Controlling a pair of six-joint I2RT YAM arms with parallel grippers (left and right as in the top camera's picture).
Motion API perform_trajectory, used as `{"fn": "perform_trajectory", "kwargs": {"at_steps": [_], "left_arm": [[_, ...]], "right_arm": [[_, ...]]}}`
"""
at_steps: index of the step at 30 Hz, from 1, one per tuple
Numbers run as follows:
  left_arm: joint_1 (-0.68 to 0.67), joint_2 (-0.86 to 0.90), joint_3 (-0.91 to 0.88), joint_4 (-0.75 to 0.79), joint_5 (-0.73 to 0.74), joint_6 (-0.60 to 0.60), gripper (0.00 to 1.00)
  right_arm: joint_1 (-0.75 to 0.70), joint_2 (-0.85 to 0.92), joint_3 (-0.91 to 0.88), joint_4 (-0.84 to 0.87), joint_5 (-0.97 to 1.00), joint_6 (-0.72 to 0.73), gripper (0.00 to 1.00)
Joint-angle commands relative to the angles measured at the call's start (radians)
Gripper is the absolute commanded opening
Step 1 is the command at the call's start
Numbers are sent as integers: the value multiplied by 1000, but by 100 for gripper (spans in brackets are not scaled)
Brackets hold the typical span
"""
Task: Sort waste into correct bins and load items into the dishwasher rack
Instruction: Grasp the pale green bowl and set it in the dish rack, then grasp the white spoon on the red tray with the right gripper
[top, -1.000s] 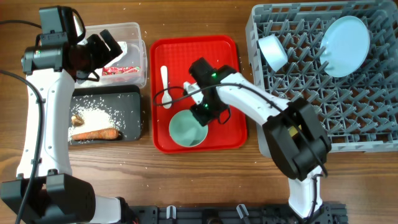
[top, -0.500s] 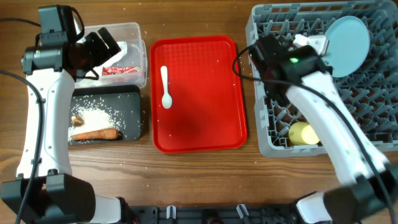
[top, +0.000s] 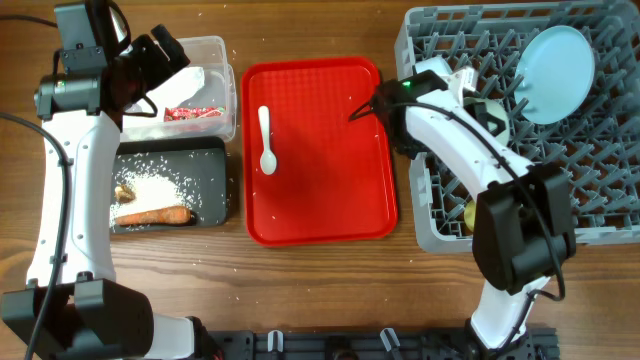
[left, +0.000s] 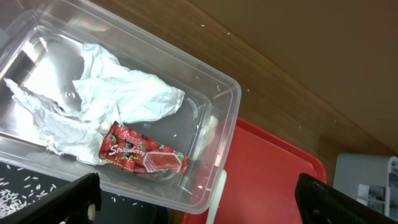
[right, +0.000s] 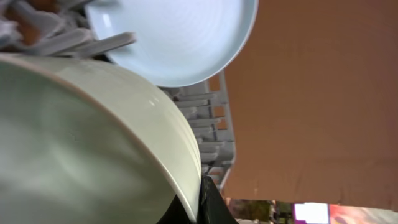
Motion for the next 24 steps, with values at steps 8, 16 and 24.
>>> {"fn": "perform_trajectory", "kwargs": {"at_steps": [8,16,24], "left_arm": [[5,-9,11,43,-10,-8,100],[5,-9,11,55,-10,-8,100],[5,-9,11,39,-10,-8,100]], "right_arm": [[89,23,0,23,-391,-108,18],[89,4,72,-27,-539,-139,66],[89,-122,310,176,-978,-381,100]]}}
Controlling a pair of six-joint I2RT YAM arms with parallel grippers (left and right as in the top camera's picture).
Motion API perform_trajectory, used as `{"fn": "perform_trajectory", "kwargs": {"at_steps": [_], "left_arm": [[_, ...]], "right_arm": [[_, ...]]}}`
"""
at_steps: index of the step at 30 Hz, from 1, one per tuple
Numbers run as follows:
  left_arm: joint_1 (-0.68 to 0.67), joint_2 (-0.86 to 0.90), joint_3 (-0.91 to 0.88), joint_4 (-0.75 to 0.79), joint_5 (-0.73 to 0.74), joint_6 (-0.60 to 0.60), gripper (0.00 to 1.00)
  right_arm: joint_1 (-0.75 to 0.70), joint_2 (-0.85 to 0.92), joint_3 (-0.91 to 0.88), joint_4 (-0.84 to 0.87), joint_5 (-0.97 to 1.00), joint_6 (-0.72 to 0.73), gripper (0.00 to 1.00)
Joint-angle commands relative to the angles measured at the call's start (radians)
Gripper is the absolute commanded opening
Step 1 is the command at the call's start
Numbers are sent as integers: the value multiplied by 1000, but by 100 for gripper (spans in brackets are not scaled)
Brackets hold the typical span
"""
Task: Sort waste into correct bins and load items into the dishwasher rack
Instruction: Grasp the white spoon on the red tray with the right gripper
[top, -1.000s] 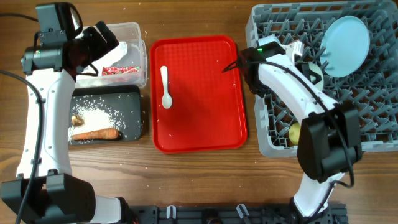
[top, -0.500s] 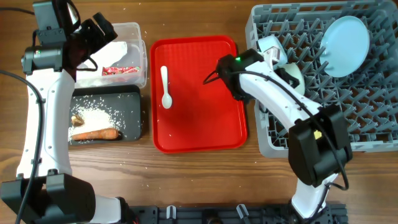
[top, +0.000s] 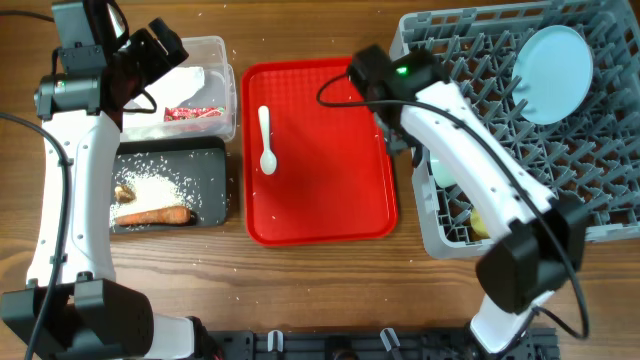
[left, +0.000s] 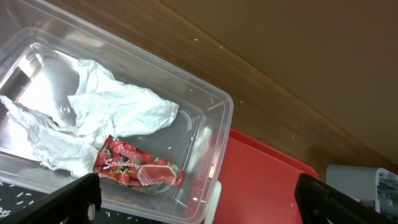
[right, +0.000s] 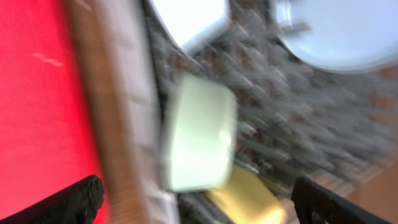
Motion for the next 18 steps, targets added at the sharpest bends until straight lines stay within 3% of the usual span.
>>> {"fn": "perform_trajectory", "kwargs": {"at_steps": [1,2,4,9,12,18], "left_arm": [[5,-9,11,-23,-10,-8,100],[5,-9,11,-39,-10,-8,100],[5,-9,11,-64,-14,-5,100],[5,-9,11,-88,-50,-5,100],[5,-9,11,-101,-124,-5,100],[5,-9,11,-135,-153,-5,100]], "right_arm": [[0,-31,34,259,-535,-248,100],[0,-28,25,430,-751,-281,100],[15,-4,4,658,-821,-216,100],[95,171,5,729,-805,-201,98],[159,273,16,754,-781,-195,80],[244,478,158,760,-655,-108,70]]}}
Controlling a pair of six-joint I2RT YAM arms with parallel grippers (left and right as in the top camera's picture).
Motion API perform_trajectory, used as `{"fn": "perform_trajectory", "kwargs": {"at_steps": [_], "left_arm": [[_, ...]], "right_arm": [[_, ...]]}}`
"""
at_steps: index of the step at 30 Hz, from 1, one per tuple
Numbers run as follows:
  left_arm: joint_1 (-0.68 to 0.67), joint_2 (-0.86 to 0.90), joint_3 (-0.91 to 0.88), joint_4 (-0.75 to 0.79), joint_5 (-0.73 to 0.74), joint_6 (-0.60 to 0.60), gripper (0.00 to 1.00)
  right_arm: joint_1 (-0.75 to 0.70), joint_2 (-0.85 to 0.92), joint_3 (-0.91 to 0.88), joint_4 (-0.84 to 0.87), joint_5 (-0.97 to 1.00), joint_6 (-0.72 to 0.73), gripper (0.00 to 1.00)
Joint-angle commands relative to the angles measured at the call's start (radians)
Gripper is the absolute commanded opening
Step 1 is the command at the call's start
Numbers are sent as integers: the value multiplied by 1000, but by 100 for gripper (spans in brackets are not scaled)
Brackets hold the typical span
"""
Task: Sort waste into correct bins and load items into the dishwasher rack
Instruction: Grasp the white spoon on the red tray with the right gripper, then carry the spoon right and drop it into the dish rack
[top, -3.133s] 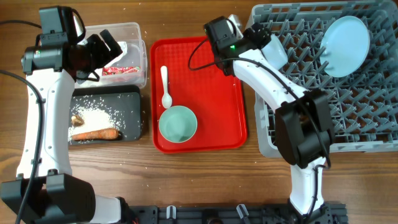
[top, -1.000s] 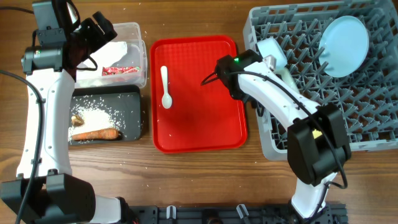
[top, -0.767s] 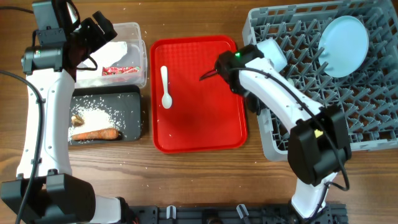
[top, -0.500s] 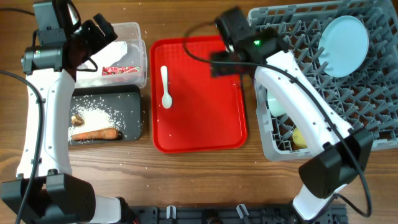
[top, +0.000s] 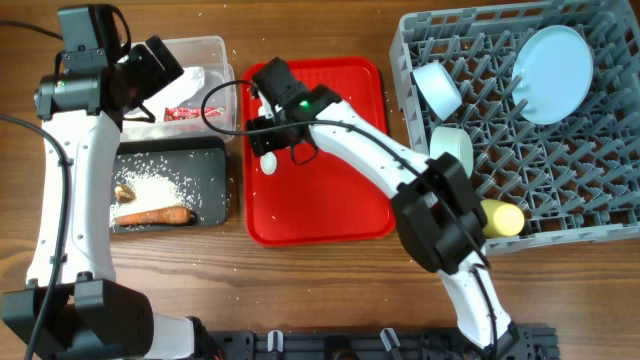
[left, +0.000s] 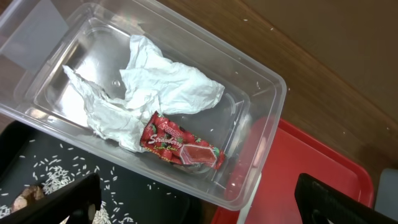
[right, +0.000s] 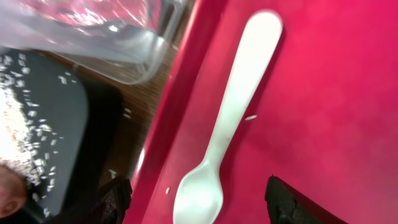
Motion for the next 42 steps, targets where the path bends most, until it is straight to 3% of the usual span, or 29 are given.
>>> {"fn": "perform_trajectory", "kwargs": {"at_steps": [1,9,16,19,21,24,29,32,37,42], "left_arm": [[5,-9,11,-10,-22,-5,100],[5,-9,11,-39,-22,-5,100],[5,-9,11,-55,-22,-5,100],[5,-9,11,-72,-22,-5,100],[5,-9,11,-77,-22,-5,100],[5,-9,11,-80,-22,-5,100],[5,-9,11,-80,-21,-6,100],[5,-9,11,-80,-21,-6,100],[5,-9,11,-80,-21,-6,100],[5,-9,11,-80,-21,-6,100]], "right_arm": [[40,93,95,-16,90,39,68],[51,145,100,1,205,159,39],[50,169,100,-11,231,192,30],[46,171,110,-36,235,203,12],[43,171,117,-45,234,210,5],[19,169,199,-131,227,186,4],[-87,103,348,-289,175,19,4],[-201,-32,348,-370,154,-18,4],[-435,-315,348,-561,133,-270,4],[-699,-365,313,-767,197,-449,4]]}}
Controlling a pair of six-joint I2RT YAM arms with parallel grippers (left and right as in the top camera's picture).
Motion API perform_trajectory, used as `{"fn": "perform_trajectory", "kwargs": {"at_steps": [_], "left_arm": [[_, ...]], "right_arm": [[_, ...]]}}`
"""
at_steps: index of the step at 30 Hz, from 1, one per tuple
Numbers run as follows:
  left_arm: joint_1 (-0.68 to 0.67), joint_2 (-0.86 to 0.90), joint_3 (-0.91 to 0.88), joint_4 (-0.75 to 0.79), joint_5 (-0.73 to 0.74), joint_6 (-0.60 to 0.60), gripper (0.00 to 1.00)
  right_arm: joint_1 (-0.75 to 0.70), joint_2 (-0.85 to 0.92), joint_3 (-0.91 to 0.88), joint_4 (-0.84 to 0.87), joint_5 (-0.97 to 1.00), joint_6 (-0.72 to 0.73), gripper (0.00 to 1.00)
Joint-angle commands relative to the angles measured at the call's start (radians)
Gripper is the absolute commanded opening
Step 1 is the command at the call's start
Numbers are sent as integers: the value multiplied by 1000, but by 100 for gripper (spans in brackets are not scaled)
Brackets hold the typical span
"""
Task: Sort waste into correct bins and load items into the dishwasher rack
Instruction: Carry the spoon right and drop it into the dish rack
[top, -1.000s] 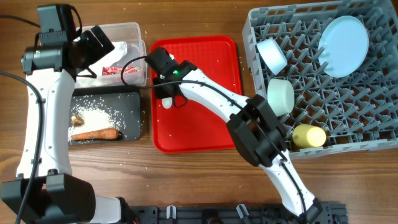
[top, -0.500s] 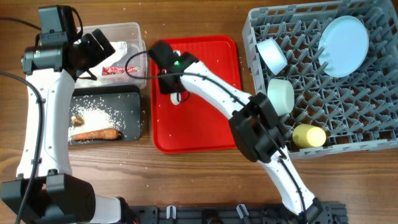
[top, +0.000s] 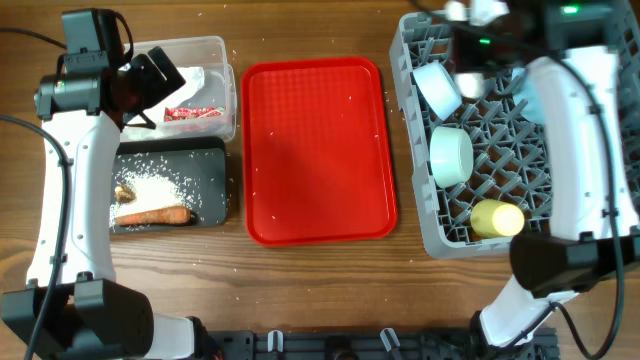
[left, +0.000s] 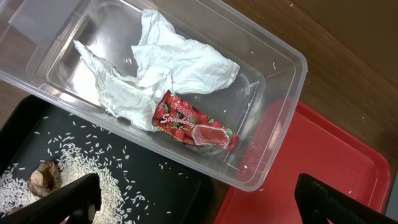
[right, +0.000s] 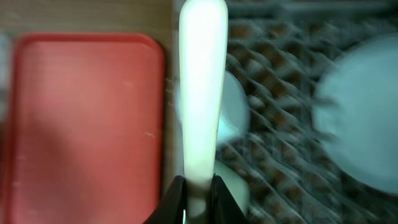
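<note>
My right gripper (right: 200, 190) is shut on the handle of a white plastic spoon (right: 201, 87), which it holds up above the far left corner of the grey dishwasher rack (top: 590, 225). The view there is blurred. The red tray (top: 320, 150) is bare except for a few rice grains. At the far left, my left gripper (left: 199, 205) hangs open over the clear bin (left: 283, 112), with nothing between its fingers. That bin holds crumpled white tissue (left: 180, 59) and a strawberry wrapper (left: 193, 127).
The rack holds a white cup (top: 437, 88), a pale green bowl (top: 450, 156), a yellow cup (top: 497, 217) and a light blue plate (right: 360, 118). A black tray (top: 165, 185) at the left holds rice, a carrot (top: 152, 215) and a brown scrap.
My right gripper stood open over the spoon on the tray's left side. Now it is shut on the spoon, above the rack's far left corner. The tray holds nothing. My left arm has barely shifted.
At first my right gripper was down in the rack against the pale green bowl. Then the bowl stood in the rack and the gripper was open near the tray's far right. It was then over the spoon, and now holds it above the rack.
</note>
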Motion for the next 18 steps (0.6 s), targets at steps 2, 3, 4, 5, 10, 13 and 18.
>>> {"fn": "perform_trajectory", "kwargs": {"at_steps": [2,3,4,5,10,13,18], "left_arm": [[5,-9,11,2,-13,-6,100],[5,-9,11,2,-13,-6,100],[5,-9,11,2,-13,-6,100],[5,-9,11,2,-13,-6,100],[5,-9,11,2,-13,-6,100],[5,-9,11,2,-13,-6,100],[5,-9,11,2,-13,-6,100]], "right_arm": [[-164,26,-119,-12,26,-110,4],[-192,26,-176,10,26,-119,5],[-206,26,-222,21,25,-134,4],[-218,26,-285,45,23,-155,4],[-231,26,-525,230,23,-165,42],[-237,23,-539,264,23,-157,66],[-239,-48,-476,238,-71,-132,70]]}}
